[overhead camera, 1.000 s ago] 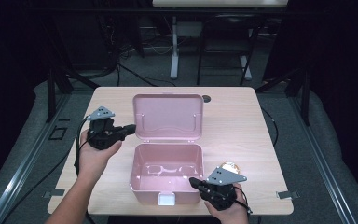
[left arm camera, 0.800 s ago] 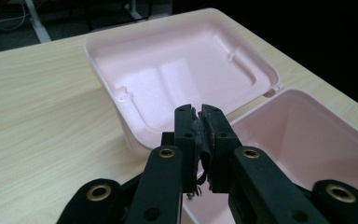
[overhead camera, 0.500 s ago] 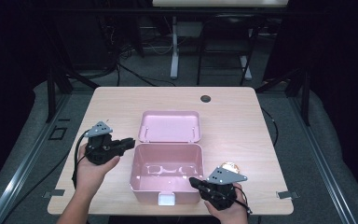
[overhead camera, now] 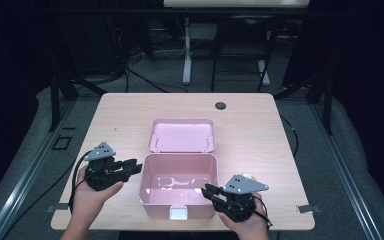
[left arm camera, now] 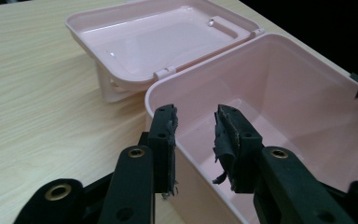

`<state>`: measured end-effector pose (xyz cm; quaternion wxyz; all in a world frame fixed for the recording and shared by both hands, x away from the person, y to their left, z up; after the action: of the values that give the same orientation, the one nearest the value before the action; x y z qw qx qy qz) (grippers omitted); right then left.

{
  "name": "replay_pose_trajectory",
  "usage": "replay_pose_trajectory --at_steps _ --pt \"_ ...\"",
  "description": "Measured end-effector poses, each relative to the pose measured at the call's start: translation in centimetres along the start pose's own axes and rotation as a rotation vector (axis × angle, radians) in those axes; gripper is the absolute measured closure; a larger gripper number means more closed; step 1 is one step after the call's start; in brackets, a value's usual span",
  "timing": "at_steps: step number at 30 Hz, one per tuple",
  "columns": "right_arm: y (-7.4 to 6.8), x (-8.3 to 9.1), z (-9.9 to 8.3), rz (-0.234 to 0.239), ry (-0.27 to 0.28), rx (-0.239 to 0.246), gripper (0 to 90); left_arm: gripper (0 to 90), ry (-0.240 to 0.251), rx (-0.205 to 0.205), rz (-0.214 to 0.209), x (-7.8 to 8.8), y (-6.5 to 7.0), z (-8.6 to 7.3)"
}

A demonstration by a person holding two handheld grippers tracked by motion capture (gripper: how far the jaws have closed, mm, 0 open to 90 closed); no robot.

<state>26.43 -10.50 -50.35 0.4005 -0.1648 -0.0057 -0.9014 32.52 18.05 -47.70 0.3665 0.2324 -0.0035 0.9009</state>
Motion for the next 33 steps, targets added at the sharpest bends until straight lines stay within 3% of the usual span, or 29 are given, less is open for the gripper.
replay_pose_trajectory --at_steps 1,6,10,14,15,19,22,24,32,33 --pt "0.3 0.7 1.1 0.012 0.02 -0.009 72.3 65.5 0.0 0.003 0.003 0.2 -0.2 -0.1" --pt "1.4 1.7 2.4 -0.008 0.037 -0.013 66.1 61.5 -0.01 0.015 0.029 0.4 -1.5 -0.8" --pt "2.8 2.7 3.1 -0.025 0.057 -0.041 59.5 58.0 -0.023 0.025 0.011 0.4 -1.7 -0.9" --pt "4.4 3.1 3.4 -0.062 0.052 -0.024 54.9 57.0 -0.03 0.033 0.0 0.1 -1.8 -0.9" --pt "5.1 3.2 3.9 -0.079 0.08 -0.005 54.1 56.6 -0.03 0.025 -0.001 0.0 -1.7 -0.8" --pt "5.8 3.4 4.3 -0.098 0.116 -0.004 52.1 55.6 -0.026 0.033 -0.006 -0.1 -1.7 -0.7" --pt "6.4 3.3 3.8 -0.114 0.082 -0.043 47.0 54.5 -0.025 0.045 -0.004 0.0 -1.8 -0.6" --pt "7.1 3.3 3.4 -0.14 0.049 -0.032 40.2 53.9 -0.015 0.043 -0.003 0.1 -1.8 -0.3" --pt "9.7 3.5 2.8 -0.191 -0.045 -0.059 37.5 53.6 -0.018 0.041 -0.011 -0.3 -2.5 0.1" --pt "10.2 3.5 2.7 -0.202 -0.058 -0.06 33.8 52.9 -0.03 0.048 -0.008 -0.6 -2.8 0.1"
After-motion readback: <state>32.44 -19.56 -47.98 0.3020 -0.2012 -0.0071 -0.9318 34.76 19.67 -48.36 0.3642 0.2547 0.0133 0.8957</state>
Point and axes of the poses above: each handheld gripper's, and its own axes: x roughly backward along the jaws, z roughly out of its top, y roughly to its right, the point moved 6 cm from there along -x, roughly forward along the jaws, and after that the axes turned 9 degrees about y, right-handed, at the moved point
